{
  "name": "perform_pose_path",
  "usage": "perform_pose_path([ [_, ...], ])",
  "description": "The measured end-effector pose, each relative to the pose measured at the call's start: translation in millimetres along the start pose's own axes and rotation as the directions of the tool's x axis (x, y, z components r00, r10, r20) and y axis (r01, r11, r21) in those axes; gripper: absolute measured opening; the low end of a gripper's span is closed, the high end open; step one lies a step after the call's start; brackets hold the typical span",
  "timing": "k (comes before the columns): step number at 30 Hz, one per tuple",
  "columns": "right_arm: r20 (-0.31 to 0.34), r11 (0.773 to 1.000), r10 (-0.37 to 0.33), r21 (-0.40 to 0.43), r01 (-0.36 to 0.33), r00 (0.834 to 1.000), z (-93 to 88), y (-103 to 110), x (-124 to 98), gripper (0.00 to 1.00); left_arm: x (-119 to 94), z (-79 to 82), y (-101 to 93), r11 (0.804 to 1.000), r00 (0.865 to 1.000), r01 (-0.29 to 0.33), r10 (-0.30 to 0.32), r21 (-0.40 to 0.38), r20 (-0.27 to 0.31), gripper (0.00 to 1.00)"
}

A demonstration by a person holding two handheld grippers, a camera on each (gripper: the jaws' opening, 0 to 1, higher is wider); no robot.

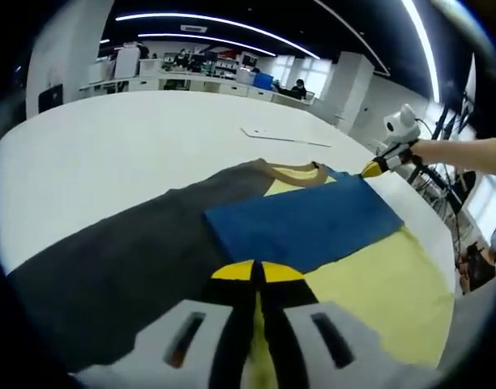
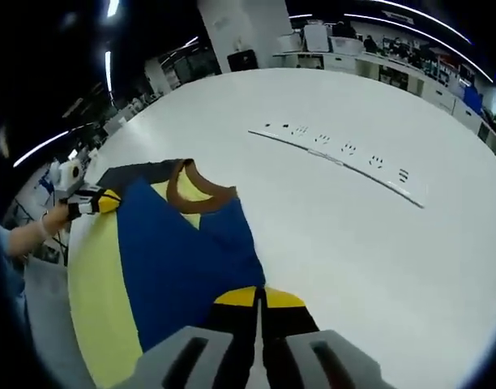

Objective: Fold the garment on the visible template until the final outline fits inside the template.

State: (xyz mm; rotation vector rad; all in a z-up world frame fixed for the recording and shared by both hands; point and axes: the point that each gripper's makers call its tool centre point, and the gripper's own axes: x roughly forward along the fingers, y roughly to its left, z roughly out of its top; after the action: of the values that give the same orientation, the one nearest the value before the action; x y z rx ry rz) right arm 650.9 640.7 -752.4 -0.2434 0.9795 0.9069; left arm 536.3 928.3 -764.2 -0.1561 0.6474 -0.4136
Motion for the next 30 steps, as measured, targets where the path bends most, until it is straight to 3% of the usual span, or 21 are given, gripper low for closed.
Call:
perform_pose_path([
  [11, 0.01, 0.998, -0.062, 0.002, 0.062, 0.998, 3.7, -15, 5, 0.0, 6, 2.4, -5.8, 1.0, 1.0, -0.005, 0.005, -0.009, 0.011, 0.0],
  [25, 0.015, 0.998, -0.055, -0.019, 0.055, 0.998, 3.0, -11, 7, 0.0, 4, 1.0, -5.8, 1.0, 1.0, -0.002, 0.002, -0.009, 0.011, 0.0],
  [28, 0.024, 0.997, -0.063, -0.042, 0.064, 0.998, 2.8, -12, 3, 0.0, 2, 2.8, -7.7, 1.0, 1.0, 0.004, -0.004, -0.003, 0.019, 0.07],
  [30, 0.032, 0.997, -0.063, -0.036, 0.064, 0.998, 1.3, -13, 0, 0.08, 1, 4.0, -9.4, 1.0, 1.0, 0.006, -0.007, 0.026, 0.022, 0.14],
])
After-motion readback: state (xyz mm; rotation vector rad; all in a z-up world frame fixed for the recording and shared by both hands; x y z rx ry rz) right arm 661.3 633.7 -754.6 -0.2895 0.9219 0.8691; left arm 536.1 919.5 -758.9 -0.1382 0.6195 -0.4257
